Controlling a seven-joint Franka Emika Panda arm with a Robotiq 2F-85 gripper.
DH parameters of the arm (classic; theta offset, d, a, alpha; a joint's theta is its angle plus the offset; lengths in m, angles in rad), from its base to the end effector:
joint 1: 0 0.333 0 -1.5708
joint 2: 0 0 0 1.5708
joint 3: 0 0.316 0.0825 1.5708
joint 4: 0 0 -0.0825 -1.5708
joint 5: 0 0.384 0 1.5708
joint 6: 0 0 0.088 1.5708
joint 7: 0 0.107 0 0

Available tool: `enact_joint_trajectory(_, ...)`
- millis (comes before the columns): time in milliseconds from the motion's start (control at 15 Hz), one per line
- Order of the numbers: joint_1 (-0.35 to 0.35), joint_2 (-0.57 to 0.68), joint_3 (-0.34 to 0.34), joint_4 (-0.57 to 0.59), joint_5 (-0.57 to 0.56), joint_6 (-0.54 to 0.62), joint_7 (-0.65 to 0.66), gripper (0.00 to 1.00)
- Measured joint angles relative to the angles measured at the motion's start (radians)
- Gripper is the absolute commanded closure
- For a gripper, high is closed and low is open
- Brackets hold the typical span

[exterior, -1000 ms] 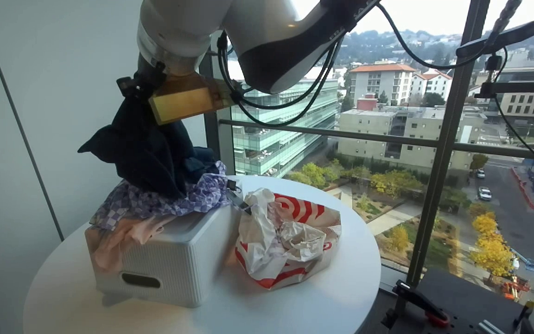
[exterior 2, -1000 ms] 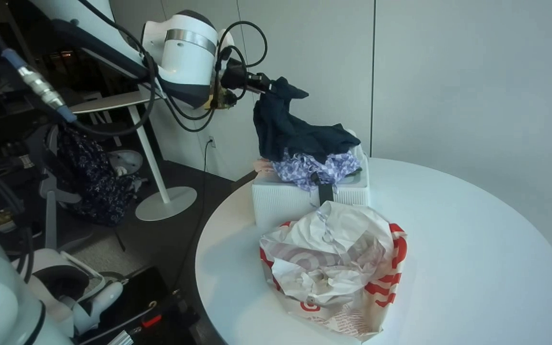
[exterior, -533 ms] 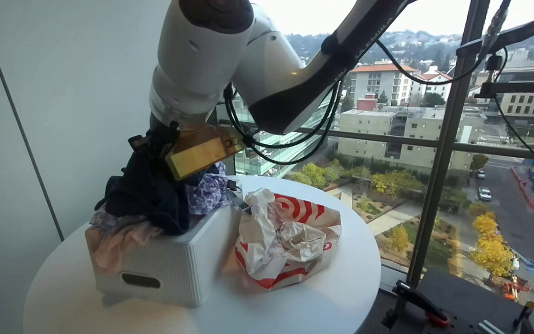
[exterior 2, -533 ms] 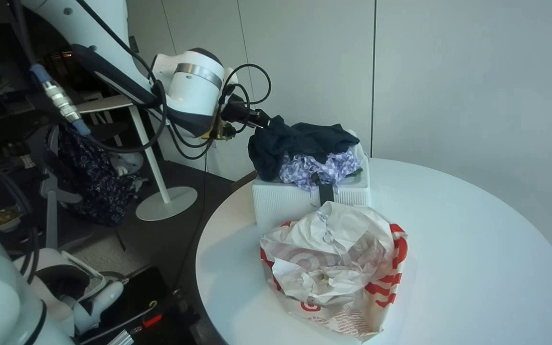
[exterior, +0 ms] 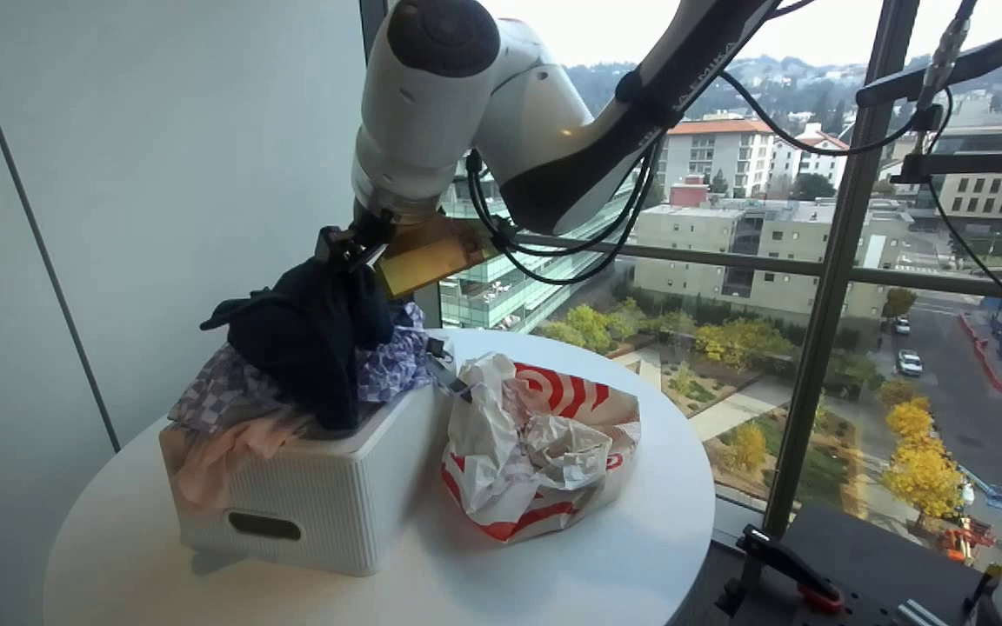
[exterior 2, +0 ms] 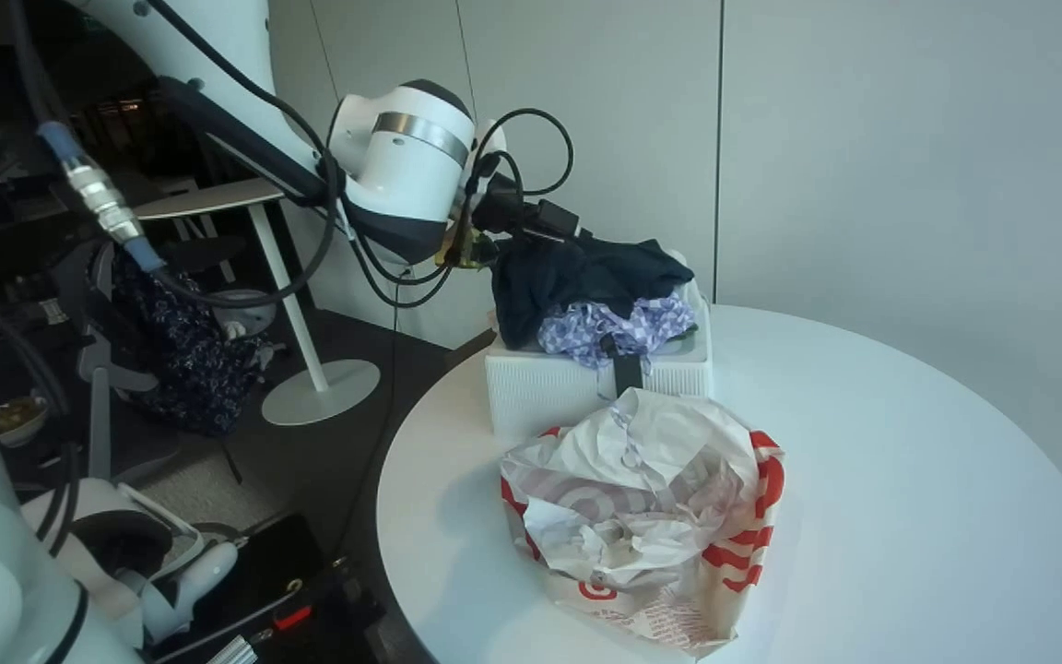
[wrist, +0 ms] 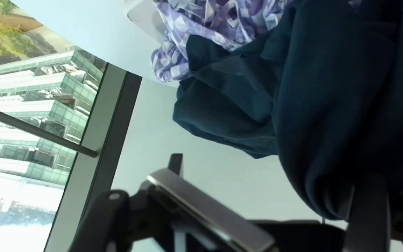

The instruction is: Remove the clothing from the plastic bag and put them on top of the storage container.

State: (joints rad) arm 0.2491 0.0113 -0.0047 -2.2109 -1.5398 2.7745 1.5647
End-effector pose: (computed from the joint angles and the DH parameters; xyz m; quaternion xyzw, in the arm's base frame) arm 0.5200 0.1747 0.4022 0.8872 0.0163 0.4492 0.1042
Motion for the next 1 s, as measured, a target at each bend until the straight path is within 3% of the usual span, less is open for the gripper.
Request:
enact_joint_trajectory(200,-0.065,-0.003,-0.019,-0.032,0.24,0.096,-0.197,0.0)
enact_joint_trajectory(467,-0.141,-0.005,-0.016,-0.158,0.583,0.271,-0.48,0.0)
enact_joint_trajectory(800,-0.134,-0.007,0.061,-0.316,0.999,0.344,-0.784,0.0)
enact_joint_trajectory(1000,-0.11,-0.052,0.112,-0.322,1.239,0.288,-0.974,0.0)
